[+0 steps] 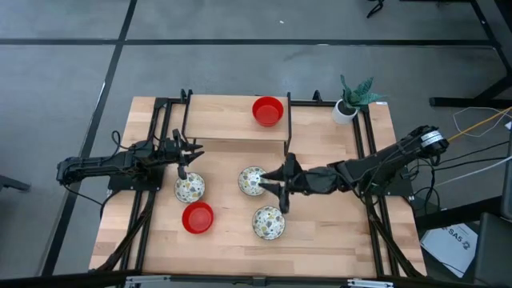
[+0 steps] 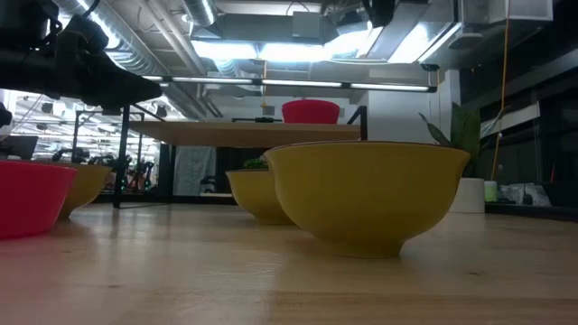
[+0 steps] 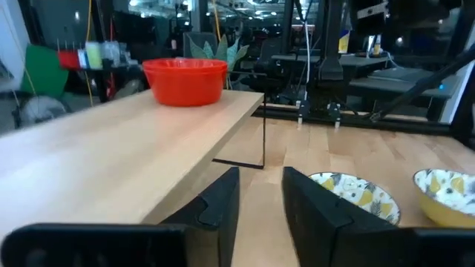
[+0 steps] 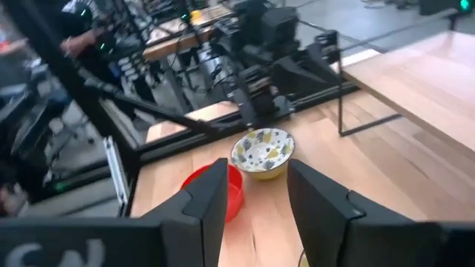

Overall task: Pick & Place Mini bowls
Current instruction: Stack the red bowl on the red bowls on the shelf

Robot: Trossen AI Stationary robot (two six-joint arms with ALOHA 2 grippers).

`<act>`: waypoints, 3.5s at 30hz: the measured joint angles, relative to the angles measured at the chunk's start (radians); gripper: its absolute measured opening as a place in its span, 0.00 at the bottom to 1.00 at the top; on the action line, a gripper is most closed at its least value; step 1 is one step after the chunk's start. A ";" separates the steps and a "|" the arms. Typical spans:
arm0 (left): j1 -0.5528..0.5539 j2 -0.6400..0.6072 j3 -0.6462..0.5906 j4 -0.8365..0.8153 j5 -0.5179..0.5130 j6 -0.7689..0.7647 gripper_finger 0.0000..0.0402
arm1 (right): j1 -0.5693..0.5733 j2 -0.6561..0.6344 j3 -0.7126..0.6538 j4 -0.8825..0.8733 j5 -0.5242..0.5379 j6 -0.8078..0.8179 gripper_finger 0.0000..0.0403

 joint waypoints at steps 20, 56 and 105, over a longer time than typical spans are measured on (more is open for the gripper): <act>-0.011 0.033 0.053 0.140 0.569 -0.519 0.24 | -0.053 0.000 0.000 0.002 0.000 0.120 0.35; -0.658 0.915 0.791 -0.718 0.453 -0.546 0.24 | -0.066 0.001 0.001 -0.095 -0.451 0.070 0.35; -0.932 1.356 0.792 -0.695 0.227 -0.202 0.24 | -0.066 0.001 0.001 -0.245 -0.482 0.111 0.35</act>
